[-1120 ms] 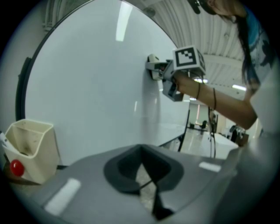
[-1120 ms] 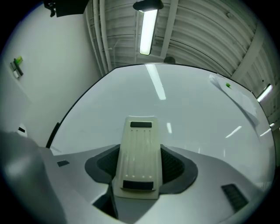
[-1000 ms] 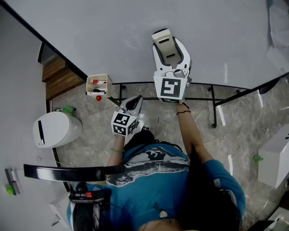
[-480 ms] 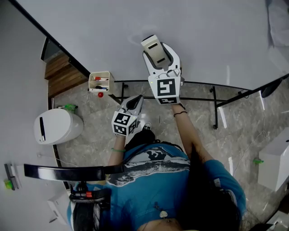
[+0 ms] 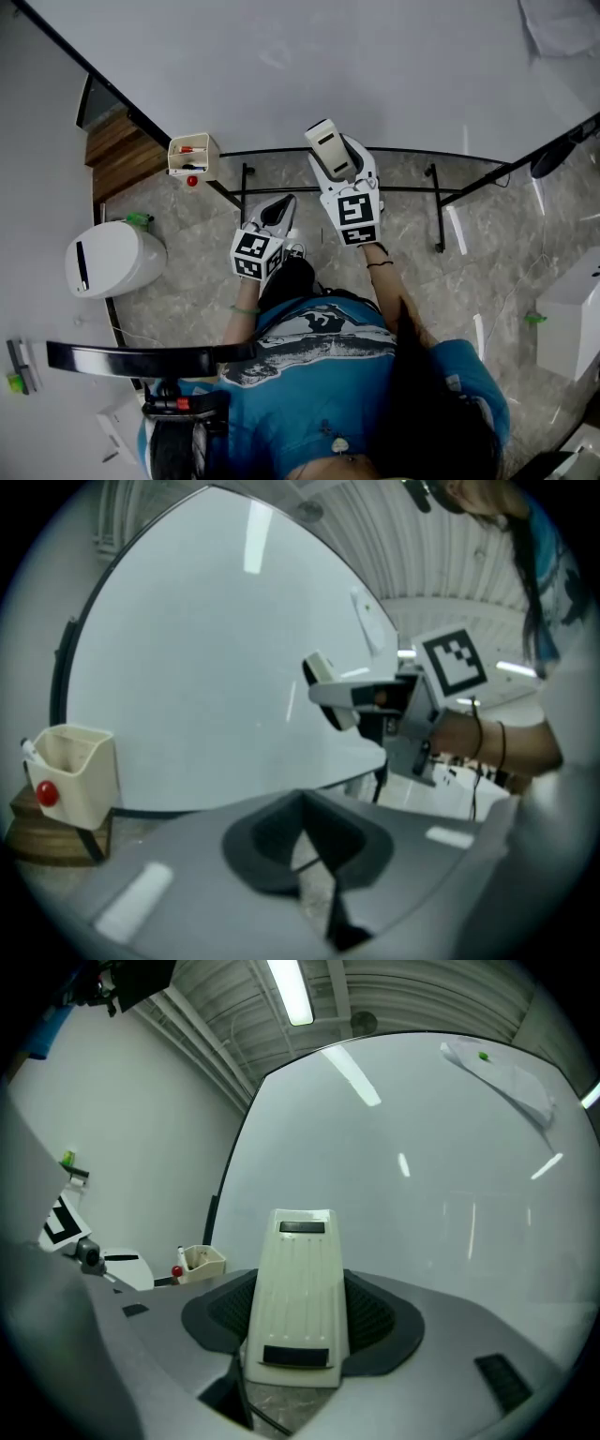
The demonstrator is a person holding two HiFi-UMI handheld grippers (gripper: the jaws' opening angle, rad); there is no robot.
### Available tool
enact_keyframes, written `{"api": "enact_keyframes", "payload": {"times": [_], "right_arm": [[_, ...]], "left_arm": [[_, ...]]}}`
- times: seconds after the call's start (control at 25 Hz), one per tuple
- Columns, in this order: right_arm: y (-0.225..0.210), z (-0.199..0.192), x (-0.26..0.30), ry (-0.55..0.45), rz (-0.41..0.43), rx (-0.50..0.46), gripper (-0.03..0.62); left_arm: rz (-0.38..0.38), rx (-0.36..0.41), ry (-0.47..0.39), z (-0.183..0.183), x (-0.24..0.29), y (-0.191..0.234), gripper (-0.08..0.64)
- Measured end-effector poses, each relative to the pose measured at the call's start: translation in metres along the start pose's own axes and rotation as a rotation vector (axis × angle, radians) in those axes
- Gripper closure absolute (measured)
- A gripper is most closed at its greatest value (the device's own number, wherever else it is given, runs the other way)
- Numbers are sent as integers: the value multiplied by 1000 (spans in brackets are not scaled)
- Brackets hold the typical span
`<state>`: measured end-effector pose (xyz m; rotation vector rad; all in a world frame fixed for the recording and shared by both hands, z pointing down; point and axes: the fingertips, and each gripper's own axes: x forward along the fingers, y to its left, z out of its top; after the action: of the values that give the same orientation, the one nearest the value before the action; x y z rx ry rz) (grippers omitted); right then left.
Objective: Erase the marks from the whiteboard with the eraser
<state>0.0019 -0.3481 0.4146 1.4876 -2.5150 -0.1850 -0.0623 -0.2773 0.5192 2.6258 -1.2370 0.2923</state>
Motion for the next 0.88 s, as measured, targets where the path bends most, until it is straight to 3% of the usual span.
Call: {"api": "enact_keyframes", "payload": {"times": [0.44,0.88], "right_arm": [[32,-80,-116,140,88,93,328],[82,-100,-180,193,194,168,328]], "left_arm": [[-1,-78,45,-52,-30,-95,557],[95,-110,45,-73,-88,-120,557]]}}
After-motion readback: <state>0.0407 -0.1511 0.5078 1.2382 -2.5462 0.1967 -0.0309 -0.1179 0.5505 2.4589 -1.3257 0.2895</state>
